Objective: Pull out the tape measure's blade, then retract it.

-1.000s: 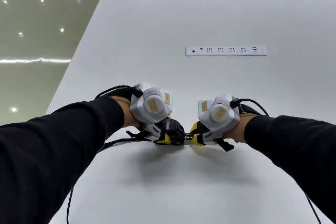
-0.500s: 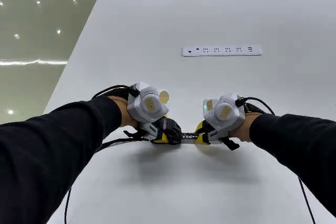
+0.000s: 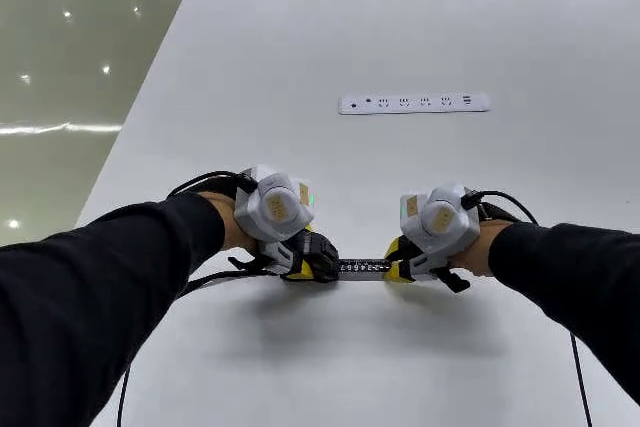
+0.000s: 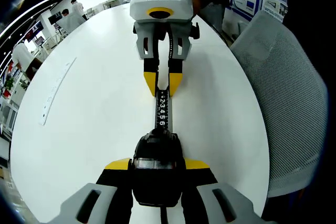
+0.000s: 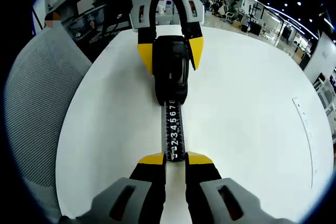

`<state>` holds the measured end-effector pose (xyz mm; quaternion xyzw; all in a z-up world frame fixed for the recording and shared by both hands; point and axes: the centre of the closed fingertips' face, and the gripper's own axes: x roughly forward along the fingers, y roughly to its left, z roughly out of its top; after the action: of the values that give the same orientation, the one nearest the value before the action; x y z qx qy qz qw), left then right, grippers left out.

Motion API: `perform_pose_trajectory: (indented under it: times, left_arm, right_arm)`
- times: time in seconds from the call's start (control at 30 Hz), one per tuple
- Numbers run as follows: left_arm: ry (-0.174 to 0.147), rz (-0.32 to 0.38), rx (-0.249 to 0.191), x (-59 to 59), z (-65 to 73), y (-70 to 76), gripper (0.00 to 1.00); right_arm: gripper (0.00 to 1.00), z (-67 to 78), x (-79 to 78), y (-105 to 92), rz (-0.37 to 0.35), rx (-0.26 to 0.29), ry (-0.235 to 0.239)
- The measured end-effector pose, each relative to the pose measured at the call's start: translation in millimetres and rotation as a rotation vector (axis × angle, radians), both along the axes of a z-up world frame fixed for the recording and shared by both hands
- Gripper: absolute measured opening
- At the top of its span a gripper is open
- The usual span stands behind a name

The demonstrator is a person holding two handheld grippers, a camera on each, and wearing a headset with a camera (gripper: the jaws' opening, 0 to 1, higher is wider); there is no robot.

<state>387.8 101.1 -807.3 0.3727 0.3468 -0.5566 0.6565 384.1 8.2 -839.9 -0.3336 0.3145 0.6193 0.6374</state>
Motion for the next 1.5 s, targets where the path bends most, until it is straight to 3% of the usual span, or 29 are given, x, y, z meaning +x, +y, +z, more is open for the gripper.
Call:
perform_pose_trajectory:
  times: [1.5]
  left_arm:
    - [-0.01, 0.017, -0.01, 1.6, 0.0, -1.6, 0.32]
  right_arm:
    - [0.07, -0.7, 1.3, -86.0, -0.059, -0.07, -0.003]
